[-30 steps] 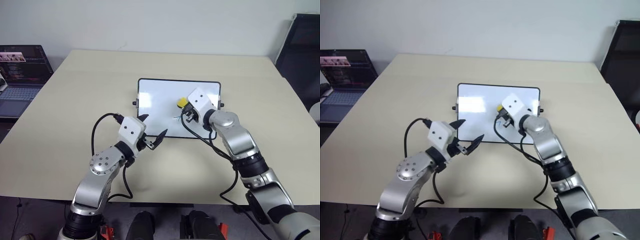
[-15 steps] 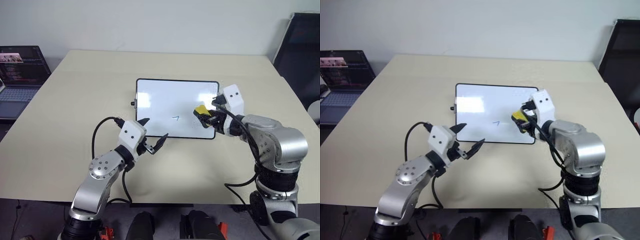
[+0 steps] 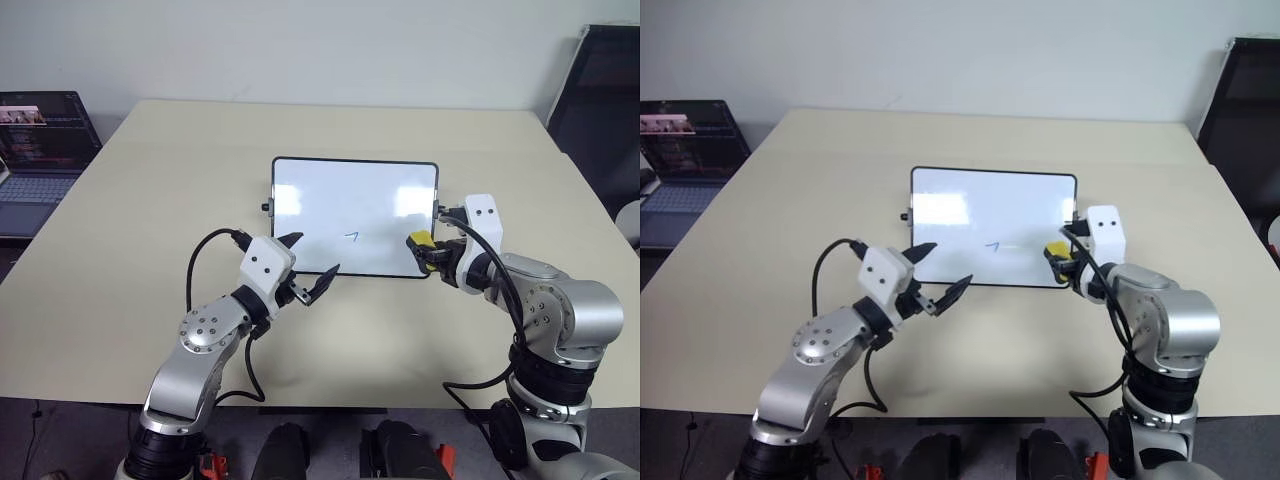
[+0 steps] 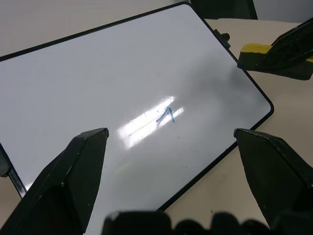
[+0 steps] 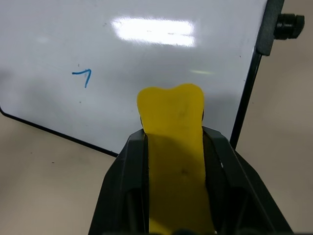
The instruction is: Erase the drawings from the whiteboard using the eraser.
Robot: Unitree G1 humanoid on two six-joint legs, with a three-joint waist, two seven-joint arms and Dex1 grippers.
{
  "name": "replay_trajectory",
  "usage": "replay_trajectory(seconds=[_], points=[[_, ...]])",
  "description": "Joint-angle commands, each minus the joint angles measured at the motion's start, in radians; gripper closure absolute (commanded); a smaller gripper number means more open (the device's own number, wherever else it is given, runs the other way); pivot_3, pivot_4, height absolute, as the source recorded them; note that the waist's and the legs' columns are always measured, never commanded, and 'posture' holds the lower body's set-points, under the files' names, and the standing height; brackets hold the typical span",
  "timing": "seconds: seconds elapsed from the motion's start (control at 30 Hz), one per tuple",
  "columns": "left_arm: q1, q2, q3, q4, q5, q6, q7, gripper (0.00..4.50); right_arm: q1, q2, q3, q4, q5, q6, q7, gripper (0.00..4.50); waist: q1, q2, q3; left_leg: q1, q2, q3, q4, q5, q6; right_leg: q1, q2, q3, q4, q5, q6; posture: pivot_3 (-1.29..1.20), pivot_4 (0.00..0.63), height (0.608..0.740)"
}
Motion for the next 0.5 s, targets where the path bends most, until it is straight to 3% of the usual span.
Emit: replay_trajectory(seconds=[0.03,0.37,0.5], points=[[-0.010,-0.008,-0.003,-0.022,-0.015,-0.021,-0.005,0.00,-0.007,-0.009,-0.010,-0.032,0.022,-0.023,-0.013,3.37,0.000,0.000,0.000,0.000,0.000,0.000,0.000,0.000,0.000,0.000,0.000,0.000,0.000,0.000,0.000,0.00,0.150,0.740],[-0.009,-0.007,-0.002,-0.020,-0.009,-0.021,-0.005,0.00,-0.025,-0.037,-0.002,0.003,0.034,-0.055,-0.029,3.37,0.000,0.000,0.000,0.000,0.000,0.000,0.000,0.000,0.000,0.000,0.000,0.000,0.000,0.000,0.000,0.00,0.150,0.740],[-0.003,0.004,-0.002,-0.019,0.002,-0.030,-0.008,0.00,-0.054,-0.096,0.078,0.056,0.034,-0.194,-0.011,3.37,0.000,0.000,0.000,0.000,0.000,0.000,0.000,0.000,0.000,0.000,0.000,0.000,0.000,0.000,0.000,0.00,0.150,0.740]])
